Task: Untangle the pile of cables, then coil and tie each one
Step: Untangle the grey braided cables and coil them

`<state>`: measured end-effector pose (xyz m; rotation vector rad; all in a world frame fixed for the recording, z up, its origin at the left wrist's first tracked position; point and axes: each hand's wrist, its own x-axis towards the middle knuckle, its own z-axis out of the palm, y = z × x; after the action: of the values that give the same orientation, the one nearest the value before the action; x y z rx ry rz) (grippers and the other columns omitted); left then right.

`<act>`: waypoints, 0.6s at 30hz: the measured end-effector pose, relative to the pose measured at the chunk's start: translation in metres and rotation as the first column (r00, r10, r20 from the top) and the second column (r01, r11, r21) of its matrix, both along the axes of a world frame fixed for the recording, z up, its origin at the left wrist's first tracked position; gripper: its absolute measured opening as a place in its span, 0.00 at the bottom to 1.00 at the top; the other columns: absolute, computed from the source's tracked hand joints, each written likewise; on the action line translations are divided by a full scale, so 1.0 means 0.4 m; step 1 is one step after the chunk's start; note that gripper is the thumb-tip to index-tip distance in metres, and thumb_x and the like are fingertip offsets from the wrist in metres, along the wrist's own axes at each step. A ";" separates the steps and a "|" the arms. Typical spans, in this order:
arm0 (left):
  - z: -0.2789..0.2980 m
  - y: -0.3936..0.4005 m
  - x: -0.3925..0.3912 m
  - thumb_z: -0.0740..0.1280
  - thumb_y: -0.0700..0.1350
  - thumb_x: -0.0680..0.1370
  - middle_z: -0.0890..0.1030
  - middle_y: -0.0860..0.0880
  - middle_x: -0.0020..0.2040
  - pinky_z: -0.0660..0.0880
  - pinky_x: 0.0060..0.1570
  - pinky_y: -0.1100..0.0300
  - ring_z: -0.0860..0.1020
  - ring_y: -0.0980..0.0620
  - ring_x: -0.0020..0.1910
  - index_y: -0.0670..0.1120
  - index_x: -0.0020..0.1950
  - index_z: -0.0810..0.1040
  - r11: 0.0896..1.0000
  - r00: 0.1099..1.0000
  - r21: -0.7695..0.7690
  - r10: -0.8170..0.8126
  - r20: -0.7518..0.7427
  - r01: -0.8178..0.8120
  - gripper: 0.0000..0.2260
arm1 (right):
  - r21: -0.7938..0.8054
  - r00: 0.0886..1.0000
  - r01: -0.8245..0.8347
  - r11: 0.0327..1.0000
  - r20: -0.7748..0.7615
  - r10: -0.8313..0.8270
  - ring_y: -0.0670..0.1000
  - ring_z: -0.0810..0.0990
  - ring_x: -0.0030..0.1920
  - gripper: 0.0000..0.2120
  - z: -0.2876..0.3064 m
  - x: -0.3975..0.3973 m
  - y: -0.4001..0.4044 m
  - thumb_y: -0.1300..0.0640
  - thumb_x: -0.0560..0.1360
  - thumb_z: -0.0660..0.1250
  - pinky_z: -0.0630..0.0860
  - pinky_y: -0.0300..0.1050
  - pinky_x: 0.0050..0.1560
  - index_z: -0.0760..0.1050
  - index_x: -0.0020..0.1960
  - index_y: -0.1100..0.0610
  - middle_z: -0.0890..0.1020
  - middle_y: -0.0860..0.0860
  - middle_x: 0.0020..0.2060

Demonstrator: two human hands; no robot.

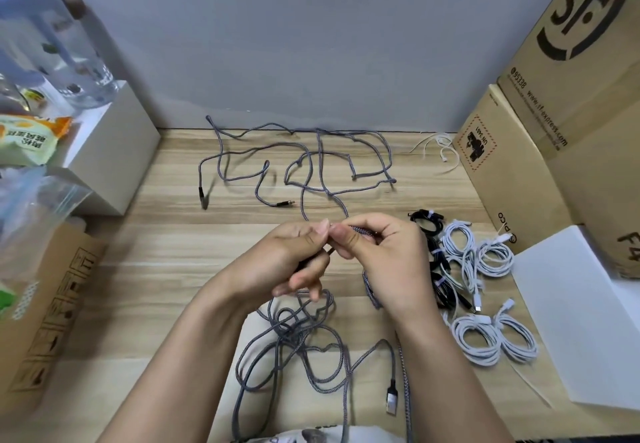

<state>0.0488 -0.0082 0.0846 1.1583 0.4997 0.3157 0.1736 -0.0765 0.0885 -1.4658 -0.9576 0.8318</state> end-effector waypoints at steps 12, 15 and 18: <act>-0.023 0.026 -0.013 0.51 0.39 0.83 0.68 0.47 0.30 0.73 0.57 0.55 0.66 0.53 0.25 0.32 0.62 0.71 0.699 0.802 -0.676 0.255 0.540 0.233 0.15 | -0.149 0.841 -0.236 0.960 -0.527 0.125 0.40 0.55 0.19 0.15 -0.057 -0.042 -0.016 0.44 0.74 0.57 0.52 0.31 0.19 0.66 0.36 0.54 0.62 0.43 0.20; -0.042 0.041 -0.018 0.54 0.35 0.81 0.77 0.41 0.37 0.69 0.64 0.54 0.72 0.50 0.29 0.30 0.68 0.66 0.618 0.806 -0.778 0.400 0.437 0.115 0.16 | -0.217 0.771 -0.424 0.879 -0.596 0.225 0.40 0.53 0.19 0.16 -0.048 -0.051 -0.036 0.45 0.77 0.54 0.50 0.29 0.22 0.64 0.37 0.55 0.60 0.45 0.21; -0.052 0.026 0.004 0.65 0.30 0.74 0.82 0.42 0.41 0.74 0.61 0.54 0.82 0.49 0.38 0.28 0.65 0.68 0.616 0.769 -0.787 0.514 0.381 -0.021 0.21 | -0.319 0.829 -0.425 0.847 -0.513 0.222 0.41 0.54 0.18 0.17 -0.047 -0.051 -0.032 0.50 0.82 0.51 0.51 0.27 0.22 0.64 0.36 0.55 0.62 0.45 0.20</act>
<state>0.0503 0.0022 0.0637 0.1031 0.2089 0.6480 0.1533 -0.0892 0.0699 -1.3706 -0.6950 1.6542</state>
